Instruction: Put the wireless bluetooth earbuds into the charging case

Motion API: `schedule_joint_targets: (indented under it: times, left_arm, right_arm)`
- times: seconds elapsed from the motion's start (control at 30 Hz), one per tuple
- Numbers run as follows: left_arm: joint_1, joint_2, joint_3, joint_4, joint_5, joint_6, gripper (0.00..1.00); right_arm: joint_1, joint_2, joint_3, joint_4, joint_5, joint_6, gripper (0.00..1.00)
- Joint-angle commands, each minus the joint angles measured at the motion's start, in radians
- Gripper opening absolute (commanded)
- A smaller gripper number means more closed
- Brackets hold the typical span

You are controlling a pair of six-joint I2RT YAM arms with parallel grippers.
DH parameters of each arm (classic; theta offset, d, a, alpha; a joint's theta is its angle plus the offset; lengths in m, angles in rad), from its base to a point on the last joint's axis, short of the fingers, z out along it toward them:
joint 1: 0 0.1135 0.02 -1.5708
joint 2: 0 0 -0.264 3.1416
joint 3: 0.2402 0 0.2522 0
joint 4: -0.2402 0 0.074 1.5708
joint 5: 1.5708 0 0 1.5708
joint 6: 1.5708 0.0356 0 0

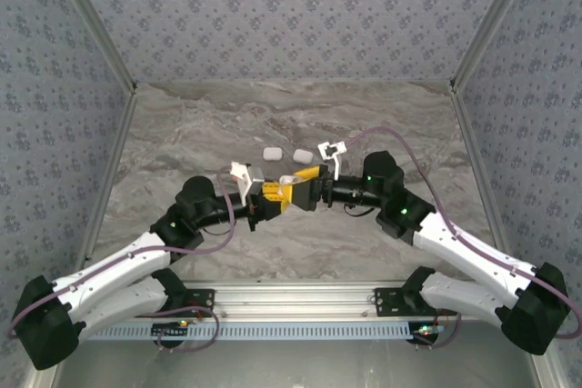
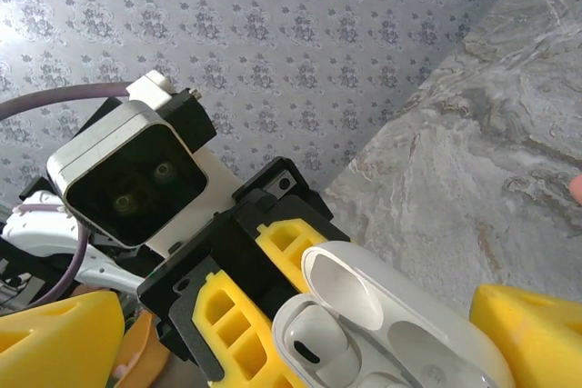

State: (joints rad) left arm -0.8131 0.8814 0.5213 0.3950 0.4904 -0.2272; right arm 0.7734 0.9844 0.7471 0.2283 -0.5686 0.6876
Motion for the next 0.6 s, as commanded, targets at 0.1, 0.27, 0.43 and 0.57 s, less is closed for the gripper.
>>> schedule_joint_targets:
  times: [0.1,0.27,0.43,0.57]
  left_arm:
    - [-0.002,0.017,0.034,-0.005,-0.016,0.017,0.00]
    - [-0.002,0.029,0.040,0.003,-0.015,0.018,0.00]
    - [-0.002,0.024,0.044,-0.009,-0.051,0.015,0.00]
    - [-0.001,0.022,0.051,-0.082,-0.163,0.012,0.00]
  right_arm:
    - [0.017,-0.097,0.006,-0.018,-0.003,-0.049,1.00]
    - [0.016,-0.104,0.032,-0.153,0.057,-0.108,1.00]
    - [0.013,-0.109,0.171,-0.516,0.346,-0.253,1.00]
    - [0.003,-0.108,0.232,-0.766,0.694,-0.226,1.00]
